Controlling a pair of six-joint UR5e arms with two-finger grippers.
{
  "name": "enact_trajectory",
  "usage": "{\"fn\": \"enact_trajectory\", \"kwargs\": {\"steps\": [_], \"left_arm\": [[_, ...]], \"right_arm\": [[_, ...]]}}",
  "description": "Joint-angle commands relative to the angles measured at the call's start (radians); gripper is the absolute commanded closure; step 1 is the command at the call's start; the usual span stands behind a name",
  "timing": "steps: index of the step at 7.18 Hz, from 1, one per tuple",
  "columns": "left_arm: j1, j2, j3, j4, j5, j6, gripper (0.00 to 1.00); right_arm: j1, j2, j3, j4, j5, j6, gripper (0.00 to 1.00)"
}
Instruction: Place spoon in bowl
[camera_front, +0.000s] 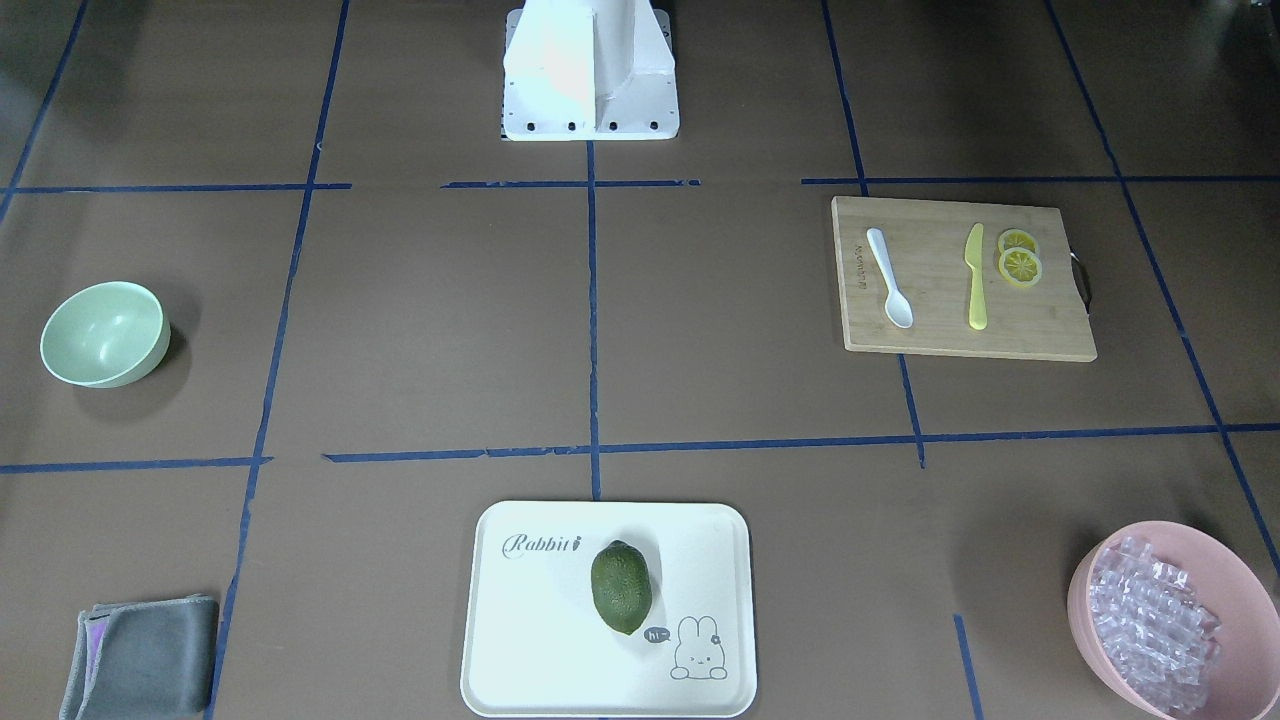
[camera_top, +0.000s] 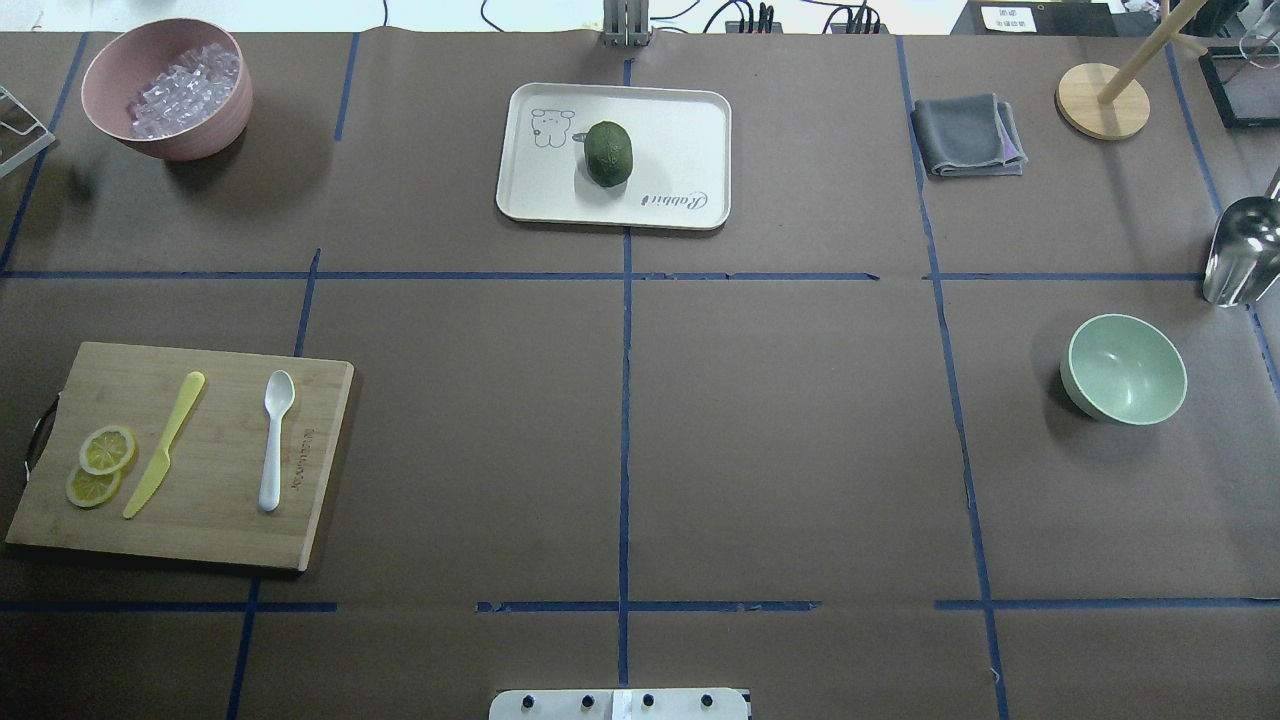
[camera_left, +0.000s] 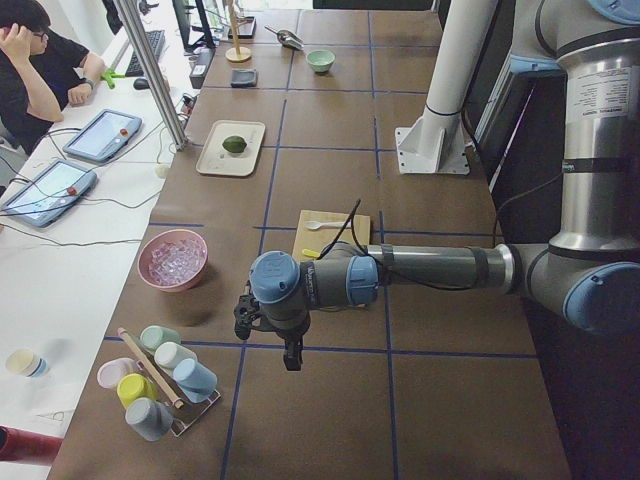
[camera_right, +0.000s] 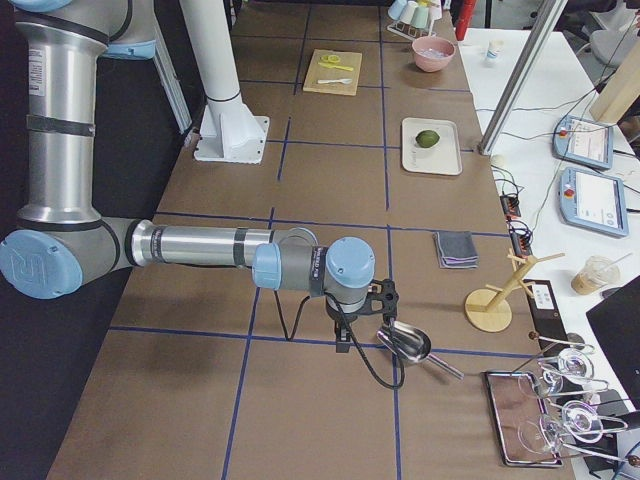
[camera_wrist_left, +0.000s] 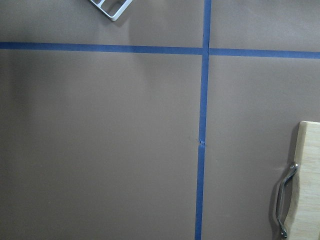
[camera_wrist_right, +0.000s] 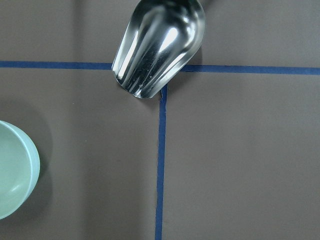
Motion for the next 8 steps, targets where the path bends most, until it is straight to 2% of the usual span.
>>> {"fn": "enact_trajectory", "kwargs": {"steps": [1,4,6,8], "left_arm": [[0.000,0.000,-0.002,0.000,0.000,0.000,0.00],[0.000,0.000,-0.008,-0.001,0.000,0.000,0.00],[0.000,0.000,-0.013,0.000,0.000,-0.002,0.00],[0.000,0.000,-0.016,-0.001,0.000,-0.020,0.00]], "right_arm": [[0.000,0.003,0.000,0.000,0.001,0.000,0.00],[0.000,0.004,0.000,0.000,0.001,0.003,0.00],[0.000,0.010,0.012,0.005,-0.001,0.087,0.00],[0.000,0.032,0.032,0.053,-0.001,0.089,0.00]]}}
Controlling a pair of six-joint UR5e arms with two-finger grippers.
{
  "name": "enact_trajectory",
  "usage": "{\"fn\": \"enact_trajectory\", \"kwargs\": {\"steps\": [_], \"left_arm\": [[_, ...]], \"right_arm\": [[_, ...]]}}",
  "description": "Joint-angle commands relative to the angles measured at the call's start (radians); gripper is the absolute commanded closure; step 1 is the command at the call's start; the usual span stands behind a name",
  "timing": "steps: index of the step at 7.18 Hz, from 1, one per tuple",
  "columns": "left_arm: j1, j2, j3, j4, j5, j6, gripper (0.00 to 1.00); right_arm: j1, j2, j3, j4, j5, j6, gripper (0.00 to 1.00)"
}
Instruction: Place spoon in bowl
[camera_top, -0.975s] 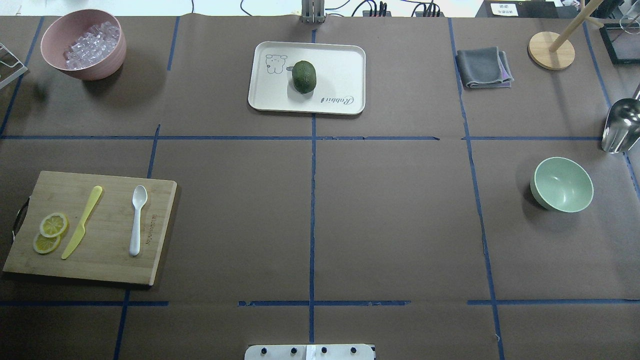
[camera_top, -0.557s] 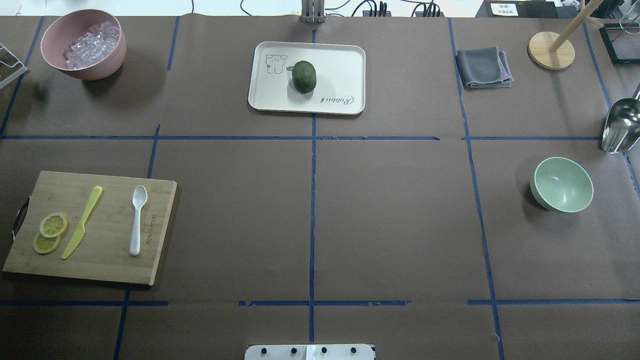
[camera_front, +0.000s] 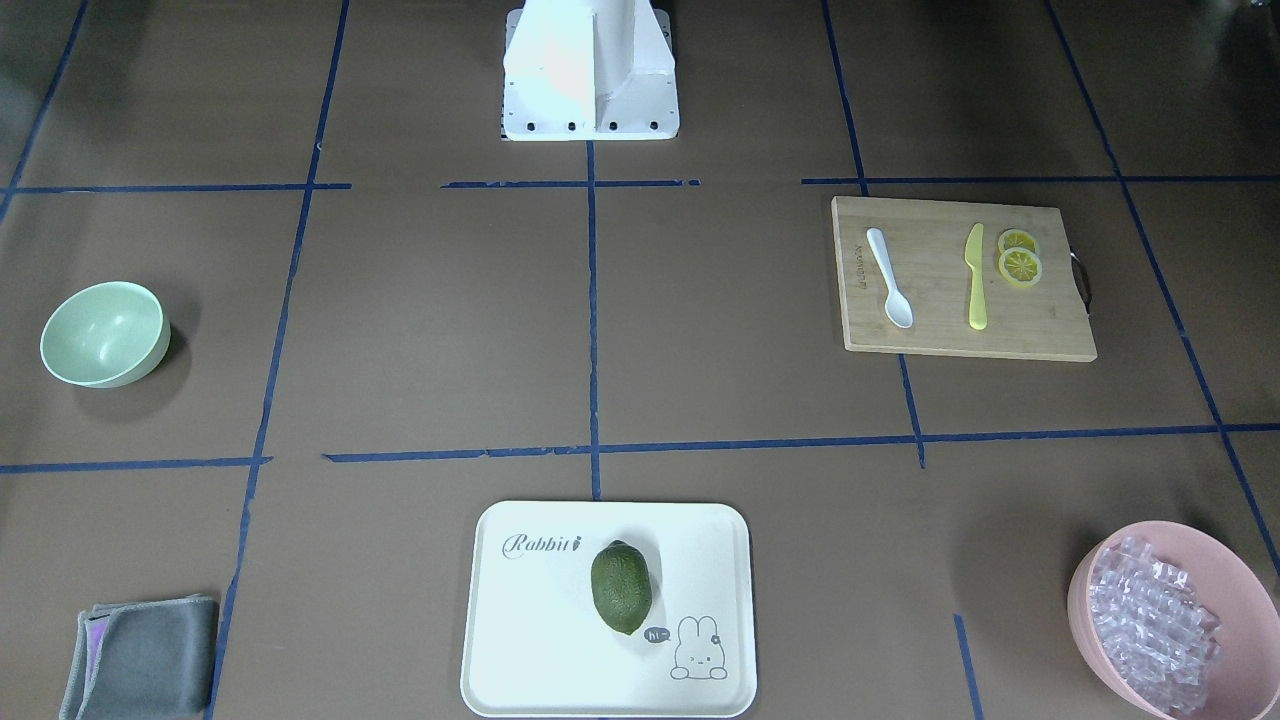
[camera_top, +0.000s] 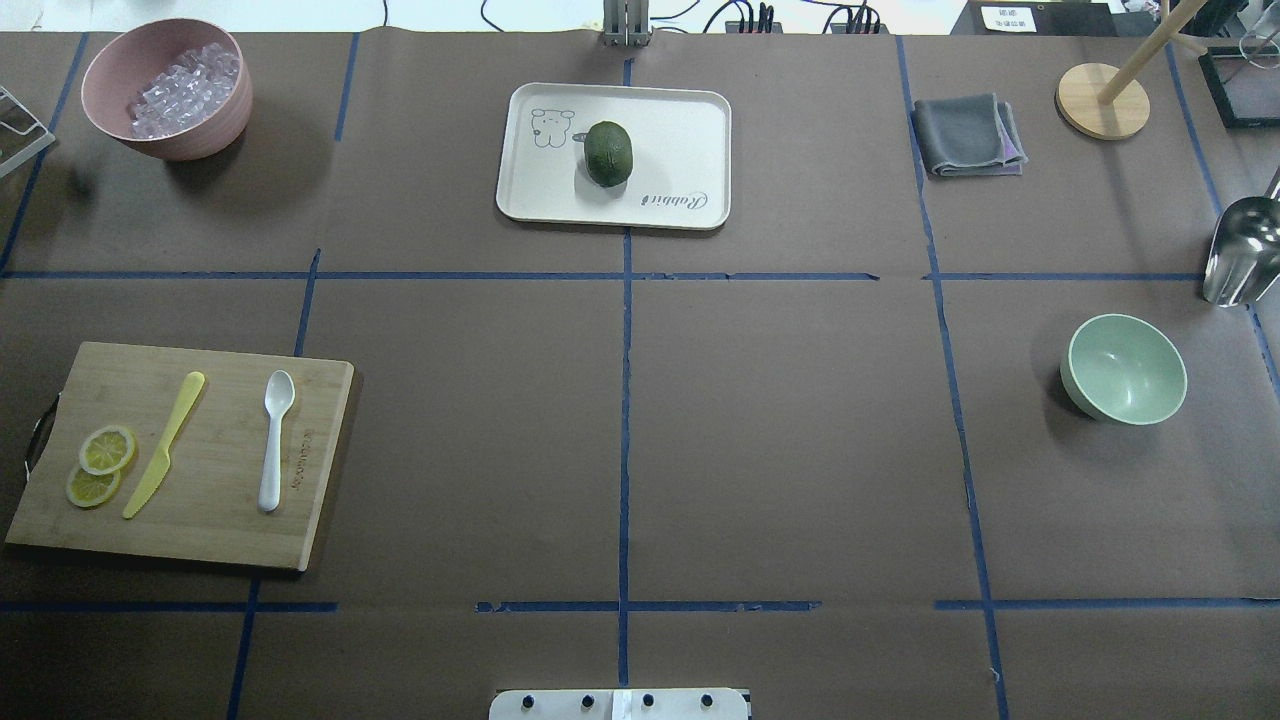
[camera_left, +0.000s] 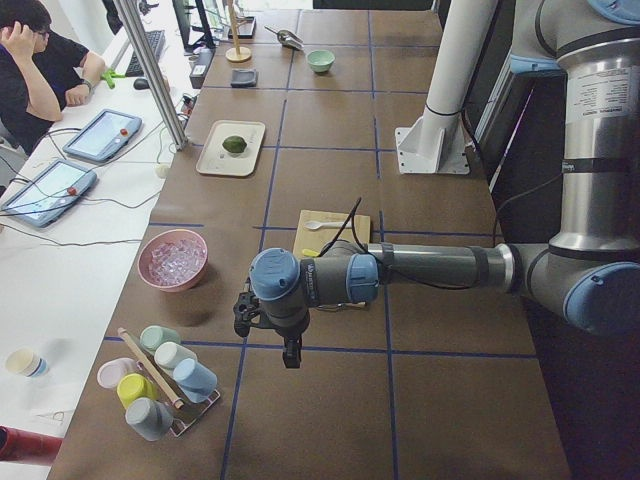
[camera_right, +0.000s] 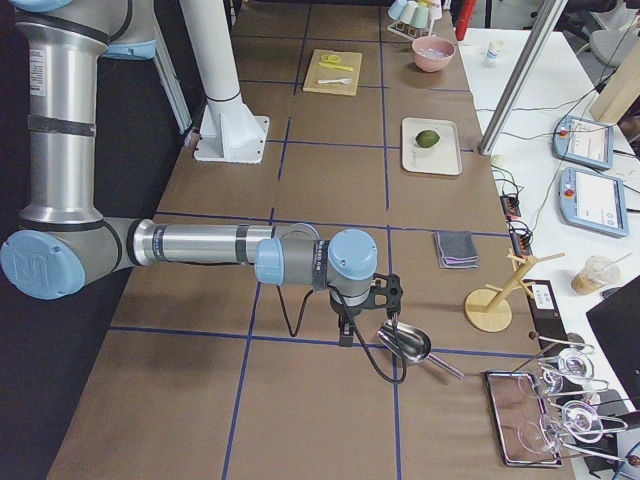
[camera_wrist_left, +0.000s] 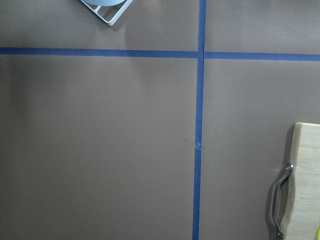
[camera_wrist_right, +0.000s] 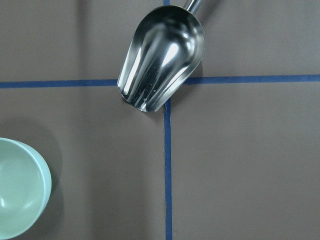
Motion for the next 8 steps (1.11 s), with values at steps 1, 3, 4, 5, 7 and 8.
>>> {"fn": "enact_trajectory", "kwargs": {"steps": [1,3,4,5,7,8], "left_arm": [[0.000,0.000,-0.004,-0.003,-0.049,-0.026,0.00],[0.000,0.002,-0.001,-0.004,-0.080,-0.026,0.00],[0.000,0.002,0.001,-0.004,-0.078,-0.026,0.00],[0.000,0.003,0.001,-0.004,-0.080,-0.026,0.00],[0.000,0.003,0.001,-0.006,-0.078,-0.026,0.00],[0.000,0.003,0.002,-0.013,-0.078,-0.026,0.00]], "right_arm": [[0.000,0.014,0.000,0.024,0.011,0.034,0.00],[-0.014,0.011,-0.008,0.076,0.014,0.075,0.00],[-0.049,0.007,-0.009,0.104,0.020,0.110,0.00],[-0.096,0.009,0.003,0.180,0.024,0.191,0.00],[-0.264,0.006,-0.005,0.381,-0.033,0.488,0.00],[-0.325,-0.009,-0.014,0.473,-0.051,0.591,0.00]]}}
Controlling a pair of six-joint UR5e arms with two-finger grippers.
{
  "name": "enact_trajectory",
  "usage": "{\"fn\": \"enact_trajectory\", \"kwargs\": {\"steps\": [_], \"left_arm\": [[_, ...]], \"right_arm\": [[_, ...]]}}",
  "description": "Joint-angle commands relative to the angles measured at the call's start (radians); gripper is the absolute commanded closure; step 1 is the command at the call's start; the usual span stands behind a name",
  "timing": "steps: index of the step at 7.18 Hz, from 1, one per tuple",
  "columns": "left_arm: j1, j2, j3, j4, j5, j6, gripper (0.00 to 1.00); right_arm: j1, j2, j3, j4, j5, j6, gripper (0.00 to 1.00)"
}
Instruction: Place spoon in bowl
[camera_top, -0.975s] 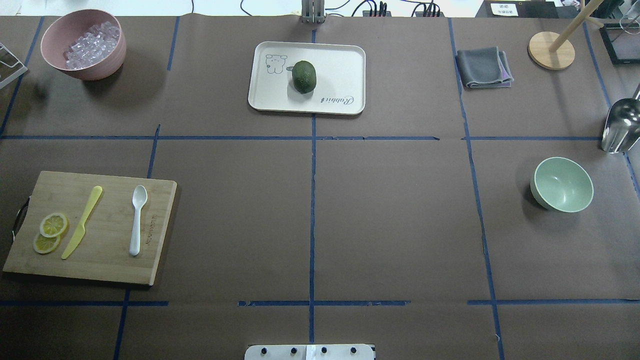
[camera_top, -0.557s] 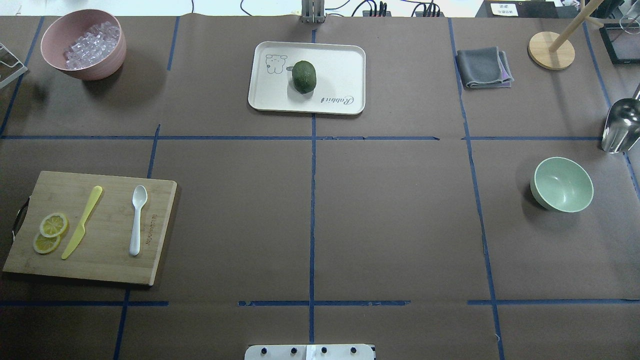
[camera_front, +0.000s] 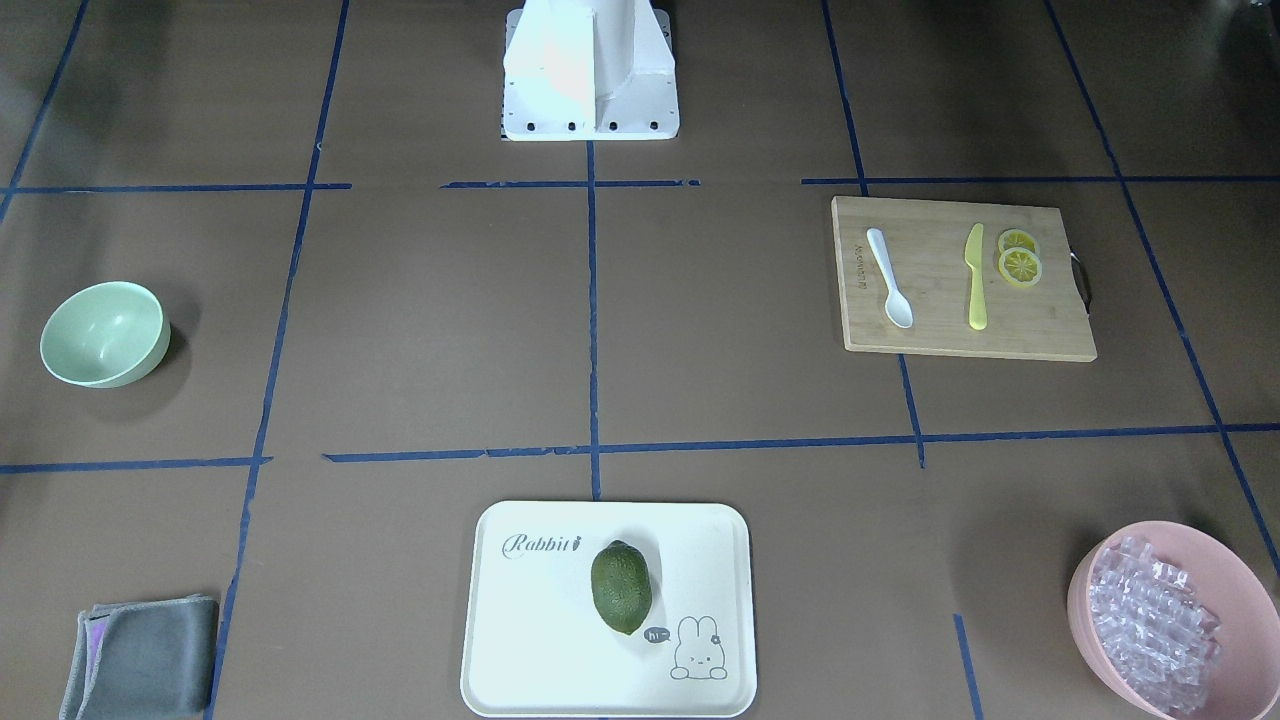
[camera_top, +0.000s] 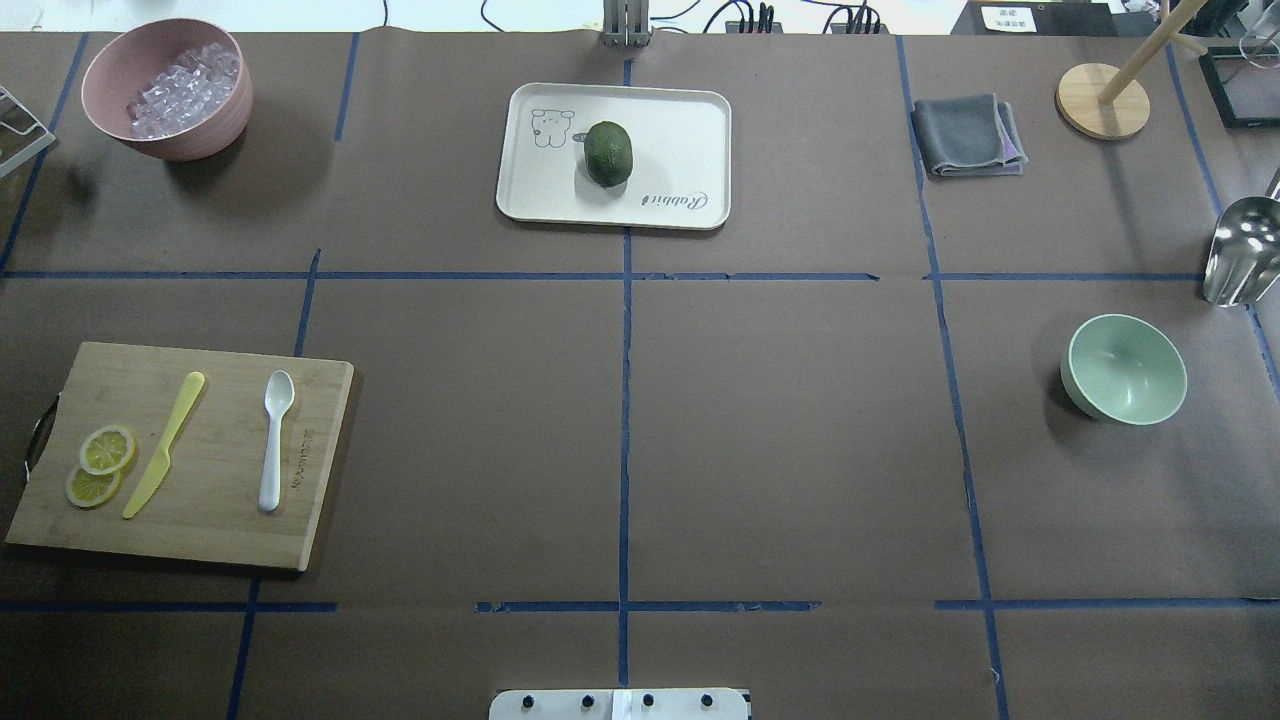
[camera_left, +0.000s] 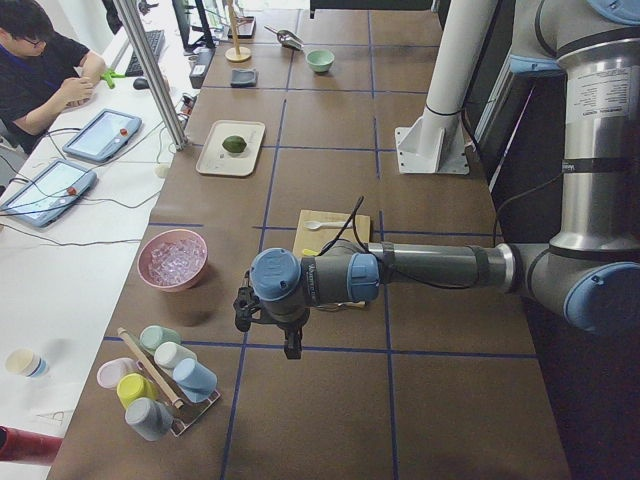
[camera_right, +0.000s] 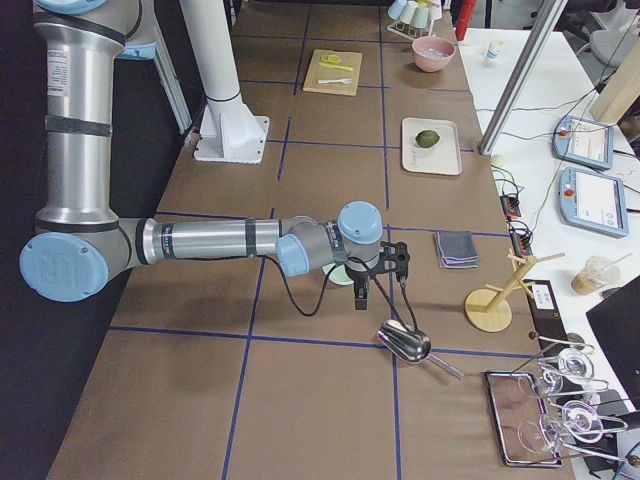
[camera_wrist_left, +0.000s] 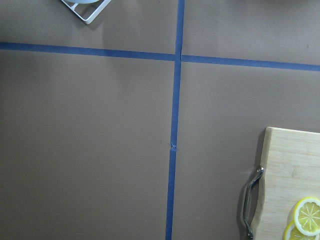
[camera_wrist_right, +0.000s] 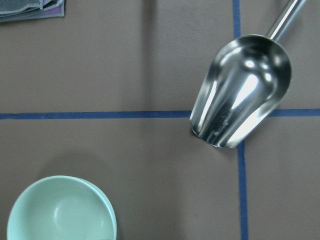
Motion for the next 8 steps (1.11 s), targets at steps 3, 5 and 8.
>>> {"fn": "enact_trajectory", "kwargs": {"steps": [3,5,8], "left_arm": [[0.002,-0.001,0.014,-0.025,0.002,-0.002,0.00],[0.002,-0.001,0.014,-0.025,0.002,-0.002,0.00],[0.002,-0.001,0.011,-0.025,-0.001,-0.002,0.00]], "right_arm": [[-0.185,0.000,-0.121,0.340,-0.065,0.308,0.00],[-0.245,0.000,-0.121,0.343,-0.070,0.308,0.00],[-0.291,-0.003,-0.146,0.342,-0.132,0.308,0.07]]}}
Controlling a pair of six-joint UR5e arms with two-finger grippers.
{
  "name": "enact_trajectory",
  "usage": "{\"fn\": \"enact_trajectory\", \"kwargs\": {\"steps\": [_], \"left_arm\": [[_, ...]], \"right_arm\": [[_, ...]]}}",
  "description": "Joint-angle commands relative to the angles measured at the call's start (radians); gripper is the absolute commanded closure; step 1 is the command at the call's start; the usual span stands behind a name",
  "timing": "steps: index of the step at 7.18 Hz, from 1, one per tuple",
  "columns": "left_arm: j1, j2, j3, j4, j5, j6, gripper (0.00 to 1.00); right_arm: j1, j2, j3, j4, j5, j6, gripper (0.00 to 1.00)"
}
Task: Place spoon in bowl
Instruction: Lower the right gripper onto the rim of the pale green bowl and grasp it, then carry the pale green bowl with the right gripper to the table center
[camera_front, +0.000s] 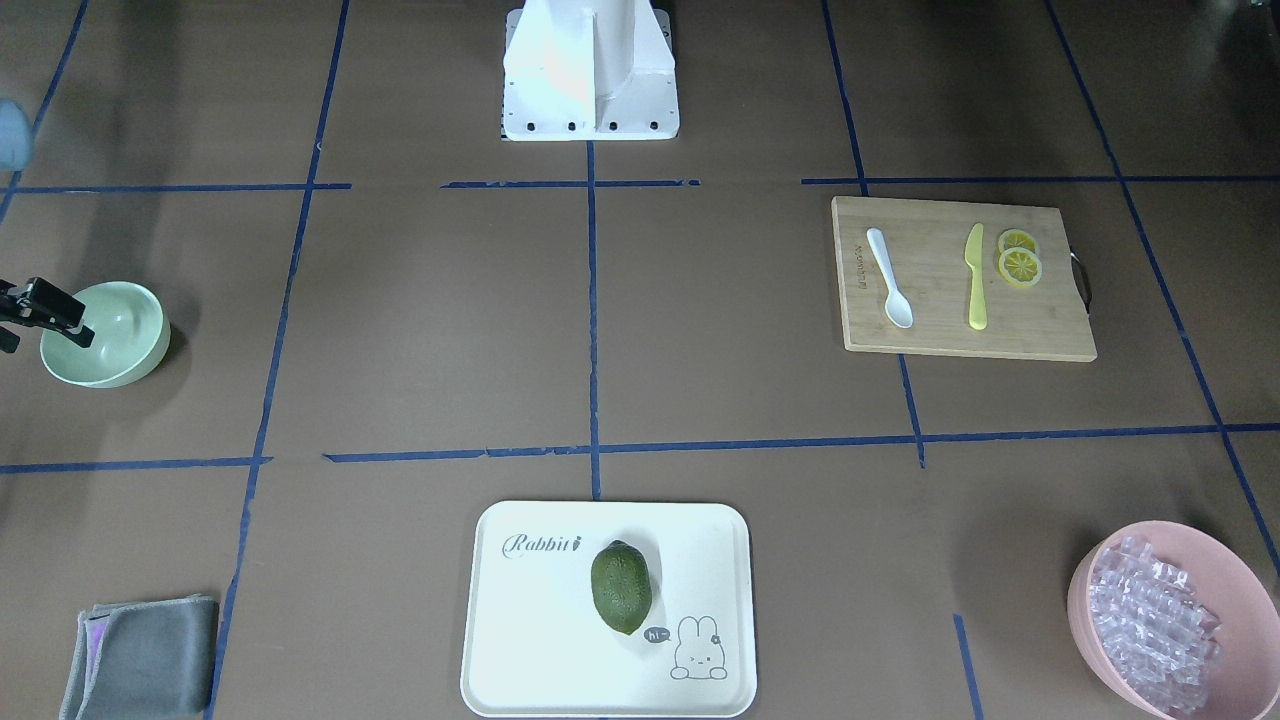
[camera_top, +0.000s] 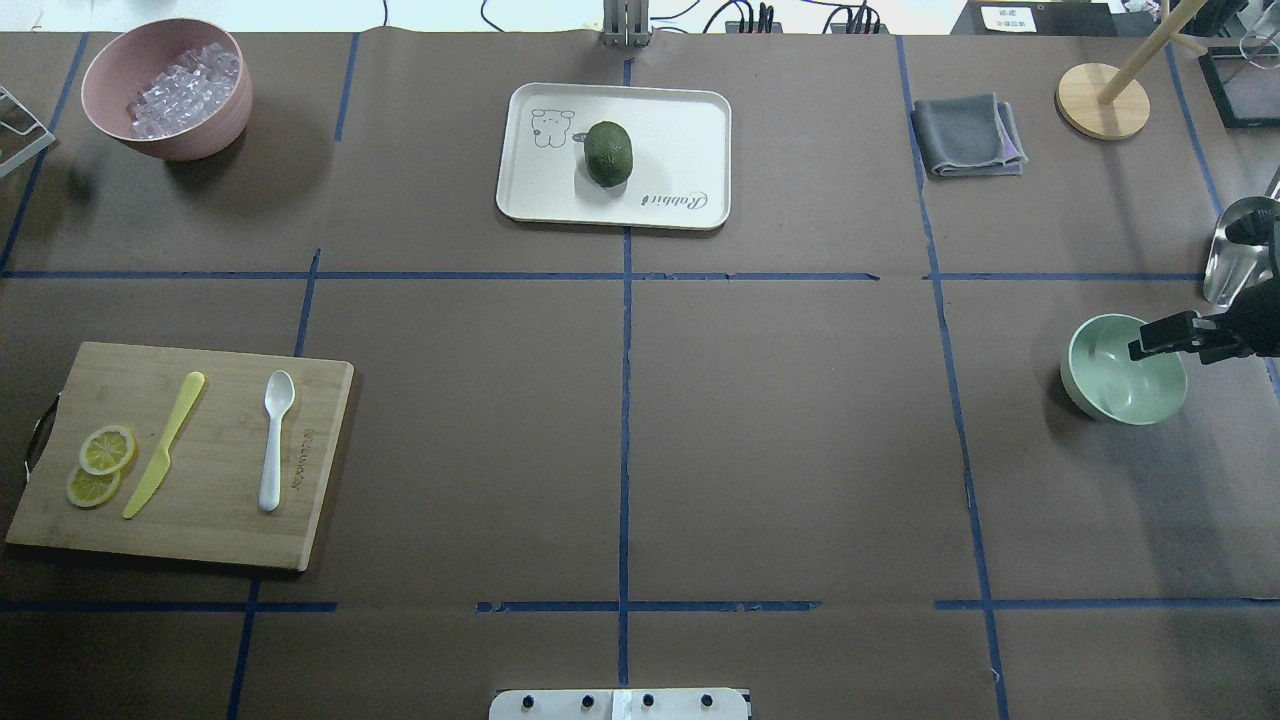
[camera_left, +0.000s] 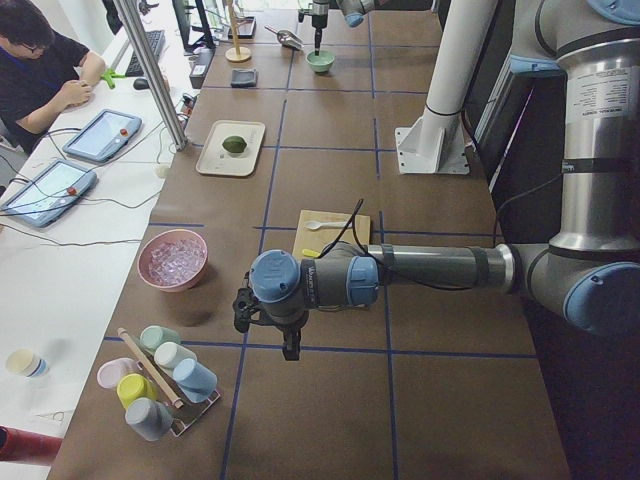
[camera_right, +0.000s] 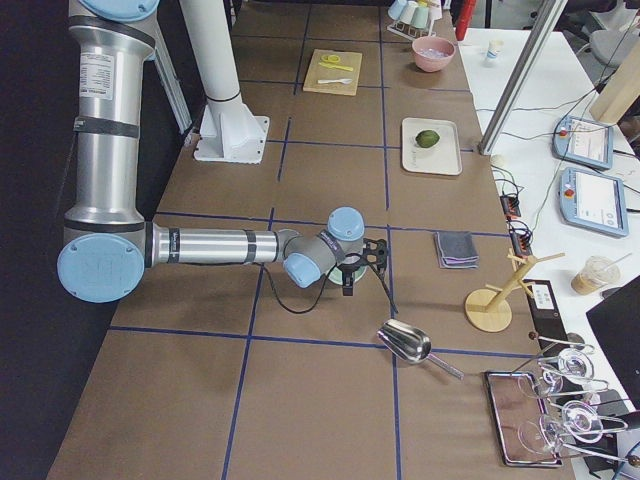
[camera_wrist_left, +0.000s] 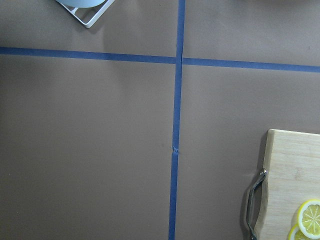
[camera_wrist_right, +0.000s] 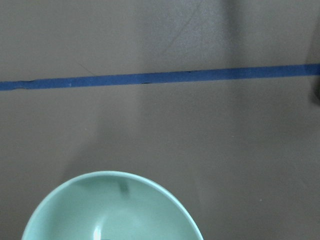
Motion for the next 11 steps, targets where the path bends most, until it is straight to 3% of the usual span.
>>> {"fn": "enact_trajectory", "kwargs": {"steps": [1,2,3,6,8,9,11], "left_arm": [[0.000,0.000,-0.001,0.000,-0.001,0.000,0.00],[0.000,0.000,-0.001,0.000,-0.001,0.000,0.00],[0.000,-0.002,-0.001,0.000,-0.001,0.000,0.00],[0.000,-0.002,-0.002,-0.002,-0.001,0.000,0.00],[0.000,-0.002,-0.004,0.000,-0.001,0.000,0.00],[0.000,-0.002,-0.005,0.000,-0.002,0.000,0.00],[0.000,-0.002,-0.005,0.000,-0.002,-0.002,0.00]], "right_arm": [[-0.012,-0.002,-0.019,0.000,-0.018,-0.001,0.49],[-0.012,-0.004,-0.018,0.000,-0.017,-0.010,0.81],[-0.011,-0.008,-0.018,0.002,-0.017,-0.013,0.96],[-0.008,-0.024,-0.001,0.049,0.018,-0.010,1.00],[0.059,-0.027,0.056,0.084,0.157,0.000,1.00],[0.060,-0.016,0.120,0.063,0.169,0.020,1.00],[0.040,0.115,0.206,-0.041,0.169,0.237,1.00]]}}
